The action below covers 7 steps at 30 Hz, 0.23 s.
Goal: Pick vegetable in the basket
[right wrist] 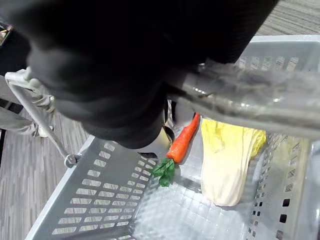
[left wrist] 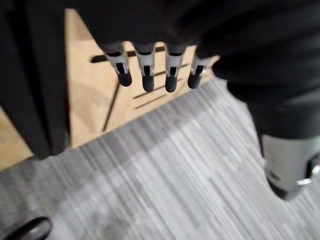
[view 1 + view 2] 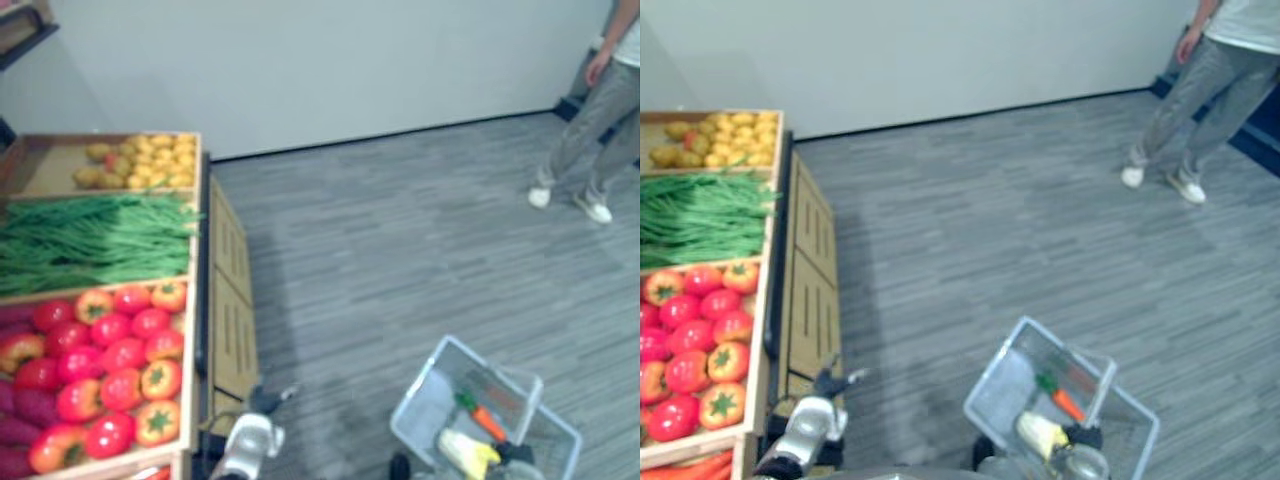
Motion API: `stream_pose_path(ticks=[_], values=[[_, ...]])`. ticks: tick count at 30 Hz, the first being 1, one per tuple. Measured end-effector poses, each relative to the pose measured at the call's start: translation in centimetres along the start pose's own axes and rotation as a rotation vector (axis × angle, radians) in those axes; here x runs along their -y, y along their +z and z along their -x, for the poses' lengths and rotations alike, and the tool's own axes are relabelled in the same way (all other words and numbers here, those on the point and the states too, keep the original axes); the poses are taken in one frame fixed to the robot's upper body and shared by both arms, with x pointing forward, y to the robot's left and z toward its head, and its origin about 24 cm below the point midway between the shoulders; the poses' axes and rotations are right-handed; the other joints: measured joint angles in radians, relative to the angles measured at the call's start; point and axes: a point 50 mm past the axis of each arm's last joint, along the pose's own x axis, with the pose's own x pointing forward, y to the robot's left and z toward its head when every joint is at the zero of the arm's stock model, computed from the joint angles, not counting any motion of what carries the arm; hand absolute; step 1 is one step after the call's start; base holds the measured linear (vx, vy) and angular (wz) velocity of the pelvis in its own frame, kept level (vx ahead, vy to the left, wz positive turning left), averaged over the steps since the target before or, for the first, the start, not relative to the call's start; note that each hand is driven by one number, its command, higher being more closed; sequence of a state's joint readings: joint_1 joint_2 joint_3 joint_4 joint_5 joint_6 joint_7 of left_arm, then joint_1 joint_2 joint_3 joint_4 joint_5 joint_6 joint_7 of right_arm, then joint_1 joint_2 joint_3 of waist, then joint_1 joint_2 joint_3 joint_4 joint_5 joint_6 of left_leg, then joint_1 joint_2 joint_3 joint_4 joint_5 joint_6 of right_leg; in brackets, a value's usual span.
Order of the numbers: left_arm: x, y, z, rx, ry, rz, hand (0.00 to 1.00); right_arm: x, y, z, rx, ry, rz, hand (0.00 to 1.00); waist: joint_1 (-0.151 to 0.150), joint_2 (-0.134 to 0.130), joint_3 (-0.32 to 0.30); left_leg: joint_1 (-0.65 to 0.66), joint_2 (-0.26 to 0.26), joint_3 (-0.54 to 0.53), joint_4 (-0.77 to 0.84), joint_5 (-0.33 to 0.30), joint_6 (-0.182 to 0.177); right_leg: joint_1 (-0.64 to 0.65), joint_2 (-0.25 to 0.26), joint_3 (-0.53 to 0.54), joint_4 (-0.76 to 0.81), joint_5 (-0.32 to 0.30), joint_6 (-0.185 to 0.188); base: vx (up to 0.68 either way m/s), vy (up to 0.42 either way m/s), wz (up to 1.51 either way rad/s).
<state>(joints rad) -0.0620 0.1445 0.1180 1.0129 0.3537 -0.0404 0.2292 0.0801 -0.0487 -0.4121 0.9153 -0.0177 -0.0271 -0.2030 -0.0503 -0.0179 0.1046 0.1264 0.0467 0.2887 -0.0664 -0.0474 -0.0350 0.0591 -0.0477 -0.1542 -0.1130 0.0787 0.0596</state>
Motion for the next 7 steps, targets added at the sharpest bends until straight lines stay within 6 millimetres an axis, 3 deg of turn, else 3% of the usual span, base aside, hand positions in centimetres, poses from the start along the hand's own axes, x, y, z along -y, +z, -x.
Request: stream_pose_path(ticks=[3,7], values=[[-0.5,-2.1,0.3,-0.070,-0.007,-0.007,0.00,-0.2,0.2,-0.2,-0.007,0.005,-0.006,1.00,0.000,-0.007,-0.005,0.002,0.000,0.005,0.000,-0.001,0.000,0.000,0.000,0.005,0.000,0.000,0.000,0.00,0.003,-0.03],[-0.3,-3.4,0.7,-0.117,-0.037,-0.011,0.00,-0.5,0.4,-0.3,-0.012,0.020,-0.002,1.00,0.001,-0.009,-0.006,0.009,0.001,0.020,0.000,-0.004,-0.003,0.000,0.003,0.021,0.000,0.000,-0.001,0.01,0.004,-0.10]])
